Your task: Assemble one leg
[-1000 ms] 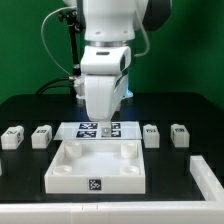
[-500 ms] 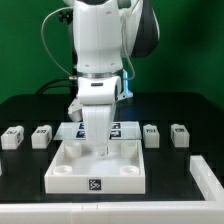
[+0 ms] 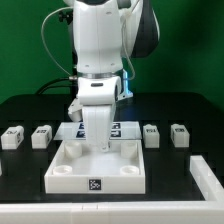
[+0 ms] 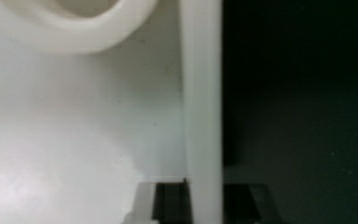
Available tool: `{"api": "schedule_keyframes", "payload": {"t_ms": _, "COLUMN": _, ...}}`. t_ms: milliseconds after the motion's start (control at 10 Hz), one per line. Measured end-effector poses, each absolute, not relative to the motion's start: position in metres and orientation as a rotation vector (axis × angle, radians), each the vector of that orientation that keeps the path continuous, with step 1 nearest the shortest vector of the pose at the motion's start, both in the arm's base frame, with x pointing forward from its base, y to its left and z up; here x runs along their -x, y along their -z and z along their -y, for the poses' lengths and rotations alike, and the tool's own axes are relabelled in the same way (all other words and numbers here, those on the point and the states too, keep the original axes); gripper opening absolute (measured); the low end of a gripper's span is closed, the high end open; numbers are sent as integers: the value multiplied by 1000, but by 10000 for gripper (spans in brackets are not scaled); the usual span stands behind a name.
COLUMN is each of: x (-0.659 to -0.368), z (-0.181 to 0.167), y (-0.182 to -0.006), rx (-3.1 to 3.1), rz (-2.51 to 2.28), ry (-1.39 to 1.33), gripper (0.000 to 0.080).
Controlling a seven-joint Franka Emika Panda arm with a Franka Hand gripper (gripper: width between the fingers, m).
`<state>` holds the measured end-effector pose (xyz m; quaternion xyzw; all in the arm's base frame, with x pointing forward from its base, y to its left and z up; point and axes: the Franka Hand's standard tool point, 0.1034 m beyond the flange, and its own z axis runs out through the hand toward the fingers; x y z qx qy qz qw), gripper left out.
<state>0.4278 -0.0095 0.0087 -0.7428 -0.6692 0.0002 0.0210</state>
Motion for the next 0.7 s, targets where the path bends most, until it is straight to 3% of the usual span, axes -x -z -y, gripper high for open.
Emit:
{"api": "schedule_keyframes", "payload": {"t_ms": 600, "x": -429, "z": 8, "y": -9, "rx": 2302, "rz": 2079, "ry": 4, "gripper": 57}}
{"api": "schedule_keyframes", "payload": {"t_ms": 700, "x": -440, "z": -5, "y": -11, "rx": 2294, "rz": 2095, "ry": 27, "gripper": 57}}
